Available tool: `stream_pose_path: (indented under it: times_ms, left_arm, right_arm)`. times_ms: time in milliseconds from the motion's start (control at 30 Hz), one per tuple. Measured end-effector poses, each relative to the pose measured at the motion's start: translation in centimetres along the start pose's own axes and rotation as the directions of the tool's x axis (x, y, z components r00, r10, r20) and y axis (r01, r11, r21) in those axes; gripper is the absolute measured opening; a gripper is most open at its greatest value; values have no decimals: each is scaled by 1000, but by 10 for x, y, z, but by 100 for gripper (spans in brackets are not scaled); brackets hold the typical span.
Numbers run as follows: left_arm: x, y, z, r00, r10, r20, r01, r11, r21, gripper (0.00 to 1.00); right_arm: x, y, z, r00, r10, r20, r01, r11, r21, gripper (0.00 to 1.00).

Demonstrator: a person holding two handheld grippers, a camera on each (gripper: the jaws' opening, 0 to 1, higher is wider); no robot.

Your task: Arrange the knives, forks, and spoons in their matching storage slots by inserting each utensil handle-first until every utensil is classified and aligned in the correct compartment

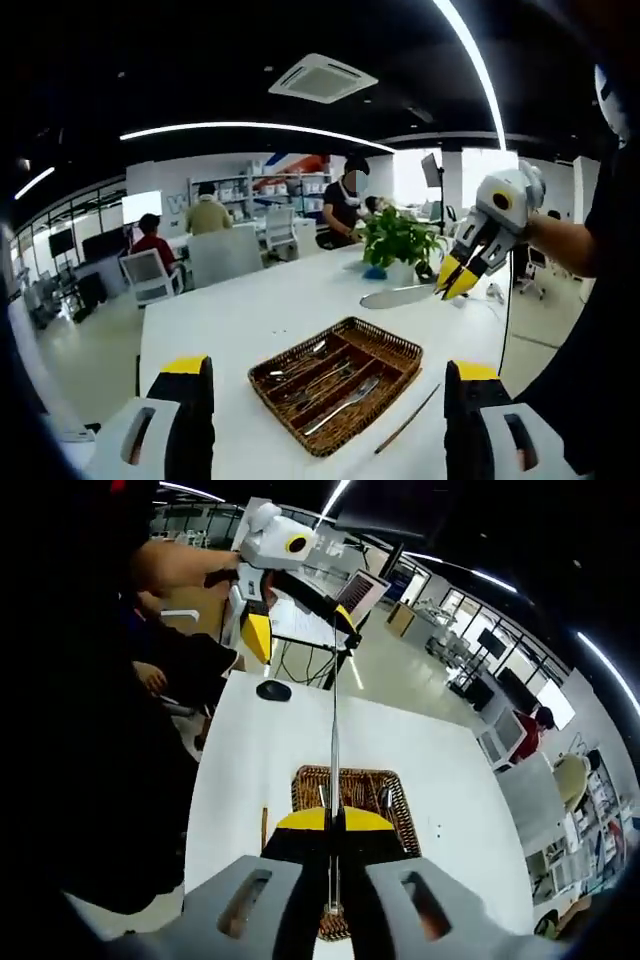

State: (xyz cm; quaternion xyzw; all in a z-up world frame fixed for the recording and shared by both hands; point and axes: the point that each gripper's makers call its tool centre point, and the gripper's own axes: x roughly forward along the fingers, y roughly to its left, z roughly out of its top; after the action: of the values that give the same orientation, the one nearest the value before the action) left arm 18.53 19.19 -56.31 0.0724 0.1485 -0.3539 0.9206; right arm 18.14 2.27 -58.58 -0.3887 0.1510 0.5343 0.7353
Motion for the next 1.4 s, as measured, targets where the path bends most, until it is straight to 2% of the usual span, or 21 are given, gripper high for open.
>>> stream_pose_path:
  times_ms: [167,433,733,1400]
  left_arm:
    - [-13,8,-6,1000,18,-13,-19,999,-29,100]
    - [-17,10,-20,999,19,-45,-20,999,-37,100]
    - [-21,14,-23,999,21,-42,-23,998,-58,100]
    - [-26,35,-17,999,34,-34,-36,997,-63,100]
  right_arm:
    - [2,-4,-7,1000,-1,-29,0,1000,-30,0]
    - [11,-13,-16,997,-16,-71,11,997,-77,0]
    - [25,-27,-20,995,-36,-95,24,991,-130,0]
    - [37,-53,-30,986,-104,-130,82,983,-163,0]
